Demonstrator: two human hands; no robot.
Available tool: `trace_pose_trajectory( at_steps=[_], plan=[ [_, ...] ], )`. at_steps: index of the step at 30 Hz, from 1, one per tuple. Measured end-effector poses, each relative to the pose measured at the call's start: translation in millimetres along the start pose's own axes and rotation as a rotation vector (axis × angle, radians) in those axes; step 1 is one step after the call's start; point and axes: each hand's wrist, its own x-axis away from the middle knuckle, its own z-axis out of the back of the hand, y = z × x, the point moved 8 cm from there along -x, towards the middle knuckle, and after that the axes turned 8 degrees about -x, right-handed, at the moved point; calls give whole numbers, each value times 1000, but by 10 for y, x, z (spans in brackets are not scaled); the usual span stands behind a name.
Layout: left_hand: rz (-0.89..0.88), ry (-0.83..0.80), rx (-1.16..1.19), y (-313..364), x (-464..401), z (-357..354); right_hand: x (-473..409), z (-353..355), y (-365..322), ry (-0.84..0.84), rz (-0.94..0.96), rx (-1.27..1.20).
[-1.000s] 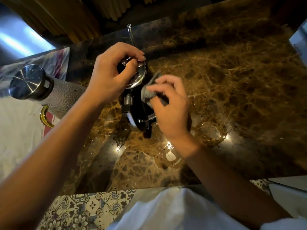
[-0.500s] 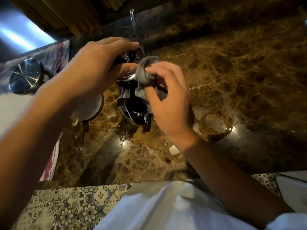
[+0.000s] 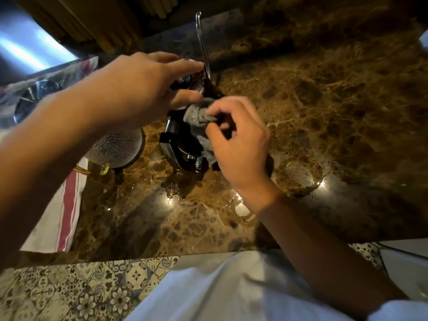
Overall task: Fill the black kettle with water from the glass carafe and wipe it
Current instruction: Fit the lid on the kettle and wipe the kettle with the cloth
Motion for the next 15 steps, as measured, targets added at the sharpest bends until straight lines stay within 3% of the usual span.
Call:
trace_pose_trajectory(
  at_steps=[3, 6, 11, 15],
  plan=[
    [62, 48, -85, 75, 1, 0, -72, -81, -32, 44, 31, 11],
    [47, 89, -49, 29, -1, 15, 120, -141, 149, -14, 7, 77],
    [8, 58, -30, 12, -10, 14, 579, -68, 578, -172, -225, 197],
    [-51, 37, 23, 32, -21, 34, 314, -101, 309, -112, -102, 60]
  ],
)
